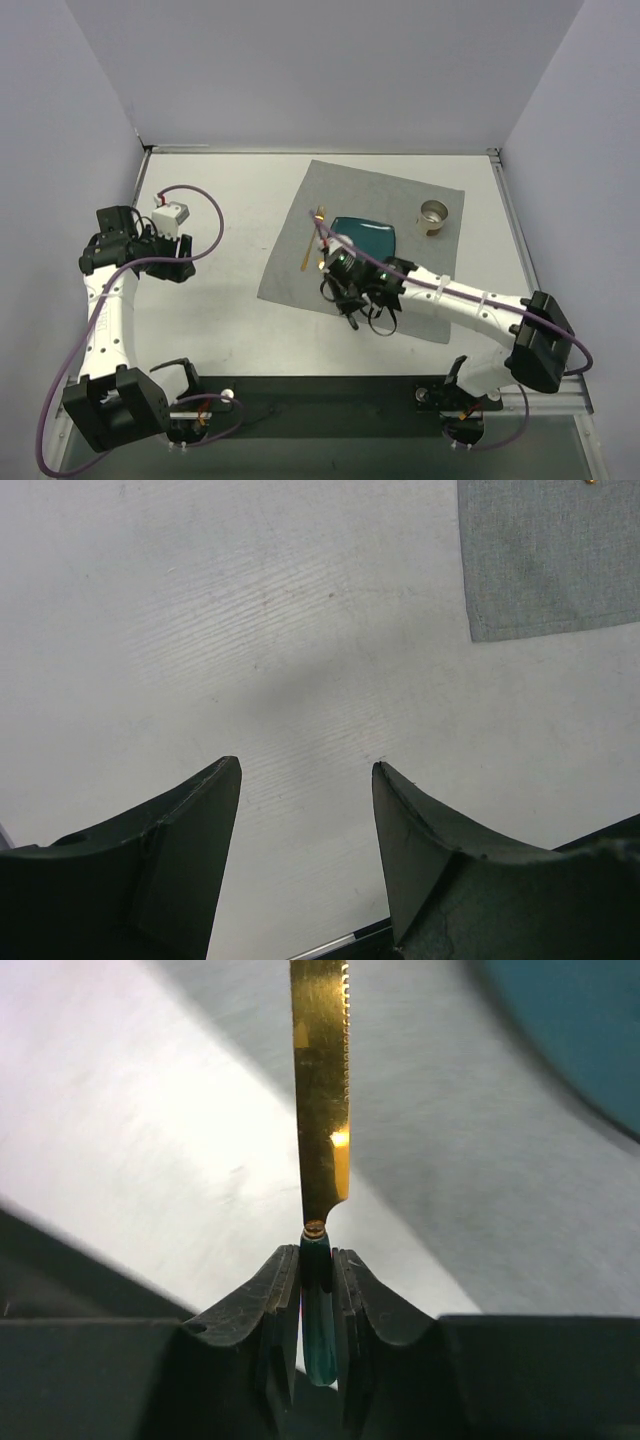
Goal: Set the dinner table for one person
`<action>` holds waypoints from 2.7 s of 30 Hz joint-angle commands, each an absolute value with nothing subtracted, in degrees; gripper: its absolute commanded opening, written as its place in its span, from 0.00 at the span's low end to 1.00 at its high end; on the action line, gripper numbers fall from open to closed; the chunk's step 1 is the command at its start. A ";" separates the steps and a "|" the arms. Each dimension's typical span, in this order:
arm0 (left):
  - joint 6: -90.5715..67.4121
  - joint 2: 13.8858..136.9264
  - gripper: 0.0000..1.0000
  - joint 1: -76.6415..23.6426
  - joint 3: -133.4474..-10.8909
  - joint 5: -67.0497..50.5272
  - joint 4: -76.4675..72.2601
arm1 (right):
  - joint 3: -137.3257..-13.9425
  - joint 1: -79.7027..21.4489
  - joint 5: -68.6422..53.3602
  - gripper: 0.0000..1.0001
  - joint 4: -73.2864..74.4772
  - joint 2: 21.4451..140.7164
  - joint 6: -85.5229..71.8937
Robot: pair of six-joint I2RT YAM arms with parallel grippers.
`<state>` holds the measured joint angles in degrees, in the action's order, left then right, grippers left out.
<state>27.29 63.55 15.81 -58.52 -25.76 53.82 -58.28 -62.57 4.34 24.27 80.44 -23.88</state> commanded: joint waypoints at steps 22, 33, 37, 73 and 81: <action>29.18 66.44 0.66 16.17 -57.92 -25.40 50.71 | -55.19 -13.36 3.51 0.00 22.24 89.82 -29.70; 29.09 66.45 0.66 16.17 -57.83 -25.31 50.80 | -55.37 -13.01 4.66 0.00 22.50 94.66 -28.30; 28.92 66.45 0.66 16.17 -57.74 -25.57 50.54 | -54.14 -13.01 5.27 0.00 22.76 94.48 -26.72; 29.18 65.83 0.66 16.17 -58.01 -25.66 51.41 | -58.19 -12.83 1.94 0.41 27.51 79.29 -29.70; 29.79 65.22 0.66 16.17 -58.36 -25.66 52.38 | -56.52 -7.40 3.78 0.43 27.42 66.19 -30.94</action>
<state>28.45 66.43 15.81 -57.56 -25.02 52.45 -56.51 -11.84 2.50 25.10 72.51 -29.80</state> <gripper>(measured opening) 0.657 0.420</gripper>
